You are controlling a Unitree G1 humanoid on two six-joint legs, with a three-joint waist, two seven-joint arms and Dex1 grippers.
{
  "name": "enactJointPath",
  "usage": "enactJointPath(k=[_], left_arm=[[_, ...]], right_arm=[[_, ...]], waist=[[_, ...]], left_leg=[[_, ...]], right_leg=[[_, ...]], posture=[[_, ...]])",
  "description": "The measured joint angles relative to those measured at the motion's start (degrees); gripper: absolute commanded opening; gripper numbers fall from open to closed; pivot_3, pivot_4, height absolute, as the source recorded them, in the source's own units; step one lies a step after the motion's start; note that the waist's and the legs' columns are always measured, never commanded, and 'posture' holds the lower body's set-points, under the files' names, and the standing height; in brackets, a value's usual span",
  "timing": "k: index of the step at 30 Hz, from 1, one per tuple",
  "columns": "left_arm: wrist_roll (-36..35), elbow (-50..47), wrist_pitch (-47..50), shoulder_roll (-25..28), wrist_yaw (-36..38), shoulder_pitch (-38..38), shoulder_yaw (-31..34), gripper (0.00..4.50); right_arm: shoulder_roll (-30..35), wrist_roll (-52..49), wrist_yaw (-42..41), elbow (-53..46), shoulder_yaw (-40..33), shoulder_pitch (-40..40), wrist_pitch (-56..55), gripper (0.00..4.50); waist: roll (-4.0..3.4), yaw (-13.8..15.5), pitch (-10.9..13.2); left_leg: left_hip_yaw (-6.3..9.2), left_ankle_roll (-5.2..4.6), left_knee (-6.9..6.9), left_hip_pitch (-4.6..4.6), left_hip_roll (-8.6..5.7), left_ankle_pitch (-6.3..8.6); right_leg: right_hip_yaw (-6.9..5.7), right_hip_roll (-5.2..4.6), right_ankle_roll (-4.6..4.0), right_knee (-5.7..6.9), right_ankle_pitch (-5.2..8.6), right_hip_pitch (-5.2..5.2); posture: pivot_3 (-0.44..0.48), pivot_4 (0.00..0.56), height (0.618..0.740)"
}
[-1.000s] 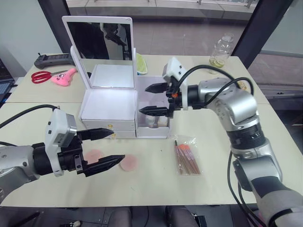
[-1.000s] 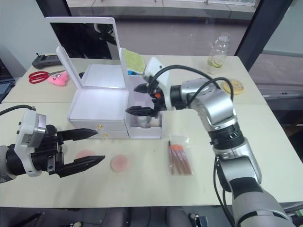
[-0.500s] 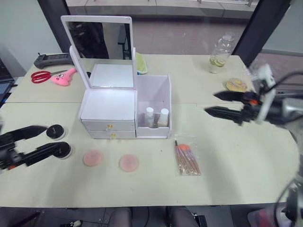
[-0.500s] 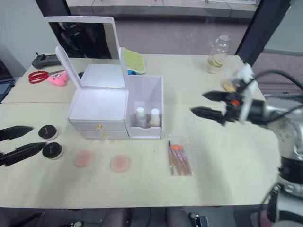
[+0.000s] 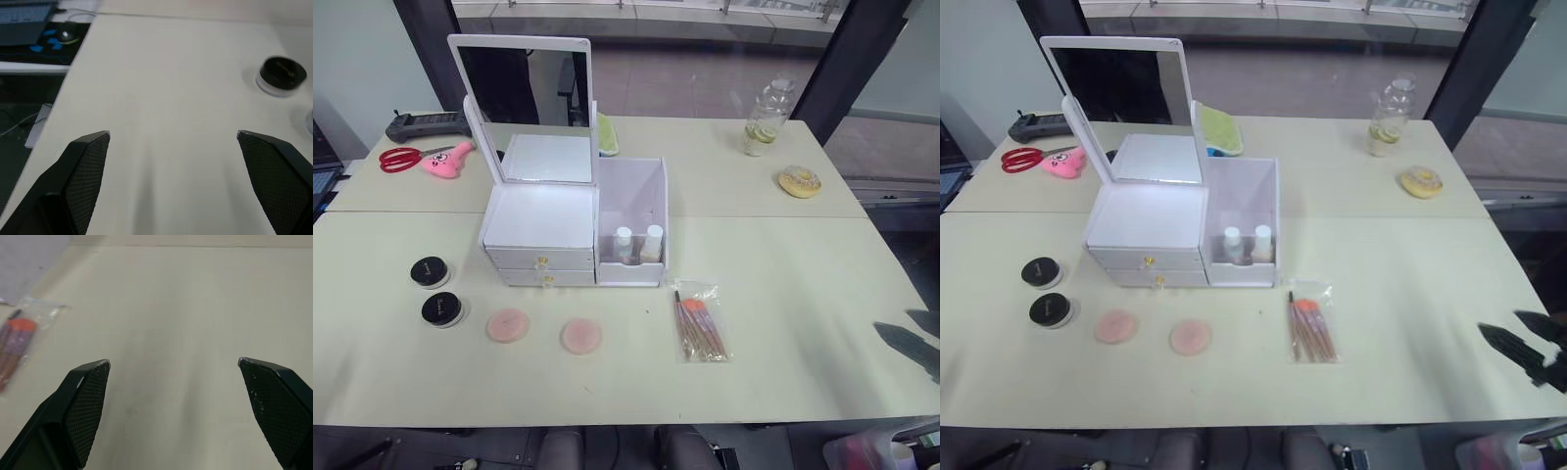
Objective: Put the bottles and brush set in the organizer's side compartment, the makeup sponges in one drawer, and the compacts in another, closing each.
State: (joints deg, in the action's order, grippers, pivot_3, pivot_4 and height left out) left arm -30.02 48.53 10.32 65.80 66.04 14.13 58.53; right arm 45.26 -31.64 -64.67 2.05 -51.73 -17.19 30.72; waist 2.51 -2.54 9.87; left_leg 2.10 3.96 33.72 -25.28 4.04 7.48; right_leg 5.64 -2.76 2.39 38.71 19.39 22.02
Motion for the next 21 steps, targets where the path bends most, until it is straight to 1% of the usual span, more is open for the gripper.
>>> enactJointPath(k=[2, 3, 4, 7, 12, 14, 16, 17, 19, 21], left_arm=[[0.7, 2.5, -1.6, 0.7, 0.5, -1.9, -1.0, 4.5], [0.7, 3.3, -2.0, 0.9, 0.7, -2.7, -1.3, 4.5], [0.8, 4.5, -2.6, 1.3, 1.1, -3.7, -1.8, 4.5], [0.9, 6.7, -3.6, 2.1, 1.9, -5.6, -3.3, 4.5], [1.0, 6.2, -4.2, 2.0, 3.6, -7.4, -6.2, 4.5], [1.1, -0.5, -3.8, -1.1, 4.8, -7.7, -9.8, 4.5], [0.7, -9.3, -2.1, -5.3, 5.1, -7.4, -13.8, 4.5], [-0.2, -17.4, 0.7, -8.2, 4.0, -5.8, -15.7, 4.5], [-2.7, -35.2, 6.5, -13.3, 1.4, -3.4, -21.6, 4.5], [-5.4, -48.4, 11.4, -15.9, -1.5, -2.7, -26.4, 4.5]], right_arm=[[-0.6, -0.4, 0.1, -0.2, -0.2, -0.4, -0.8, 4.47], [-0.8, -0.8, 0.3, -0.5, -0.2, -0.5, -0.8, 4.47], [-1.2, -1.3, 0.8, -1.3, -0.1, -0.6, -0.8, 4.47], [-1.3, -2.6, 1.9, -4.1, 0.3, -0.3, -0.7, 4.47], [-1.3, -5.3, 4.3, -10.2, 2.5, 0.4, 1.3, 4.47], [-1.6, -8.3, 7.3, -15.5, 5.4, 3.5, 4.2, 4.47], [-2.1, -11.3, 9.8, -21.2, 9.7, 6.1, 6.6, 4.47], [-2.1, -12.4, 11.2, -23.7, 11.9, 6.8, 8.2, 4.47], [-1.7, -14.4, 13.6, -27.1, 16.5, 9.1, 11.3, 4.47], [-0.7, -16.8, 14.8, -29.7, 19.7, 11.3, 14.0, 4.47]], waist=[[-0.05, -0.4, 0.0], [-0.05, -0.5, 0.0], [-0.05, -0.7, 0.0], [-0.08, -1.1, 0.0], [-0.08, -1.2, 0.0], [-0.3, -1.2, -0.1], [-0.4, -1.0, -0.1], [-0.39, -0.9, -0.1], [-0.38, -0.2, -0.1], [-0.32, 0.3, -0.1]], left_leg=[[-0.04, -0.01, -0.05, 0.03, 0.01, 0.0], [-0.04, -0.02, -0.06, 0.03, 0.02, -0.01], [-0.04, -0.03, -0.08, 0.03, 0.04, -0.02], [-0.04, -0.19, -0.19, 0.03, 0.06, -0.12], [-0.04, -0.18, -0.2, 0.03, 0.08, -0.13], [-0.05, -0.14, -0.16, 0.06, 0.08, -0.14], [-0.04, -0.16, -0.13, 0.05, 0.08, -0.15], [-0.04, -0.31, -0.09, 0.02, 0.13, -0.24], [-0.04, -0.36, 0.08, -0.01, 0.11, -0.27], [-0.02, -0.37, 0.15, -0.06, 0.1, -0.28]], right_leg=[[0.04, 0.02, -0.12, 0.05, -0.09, 0.01], [0.04, 0.02, -0.03, 0.11, -0.13, 0.01], [0.04, 0.05, 0.25, 0.15, -0.28, 0.02], [0.04, 0.09, 0.26, 0.17, -0.28, -0.01], [0.04, 0.1, 0.26, 0.17, -0.28, -0.12], [0.06, 0.09, 0.27, 0.18, -0.3, -0.26], [0.07, 0.11, 0.28, 0.23, -0.3, -0.28], [0.09, 0.14, 0.29, 0.22, -0.3, -0.31], [0.13, 0.14, 0.38, 0.21, -0.32, -0.44], [0.15, 0.16, 0.44, 0.2, -0.35, -0.46]], posture=[[0.0, 0.15, 0.74], [0.0, 0.15, 0.74], [0.0, 0.15, 0.74], [0.0, 0.15, 0.74], [0.0, 0.15, 0.74], [0.0, 0.15, 0.74], [0.0, 0.15, 0.74], [0.0, 0.15, 0.74], [0.0, 0.15, 0.74], [0.0, 0.15, 0.74]])
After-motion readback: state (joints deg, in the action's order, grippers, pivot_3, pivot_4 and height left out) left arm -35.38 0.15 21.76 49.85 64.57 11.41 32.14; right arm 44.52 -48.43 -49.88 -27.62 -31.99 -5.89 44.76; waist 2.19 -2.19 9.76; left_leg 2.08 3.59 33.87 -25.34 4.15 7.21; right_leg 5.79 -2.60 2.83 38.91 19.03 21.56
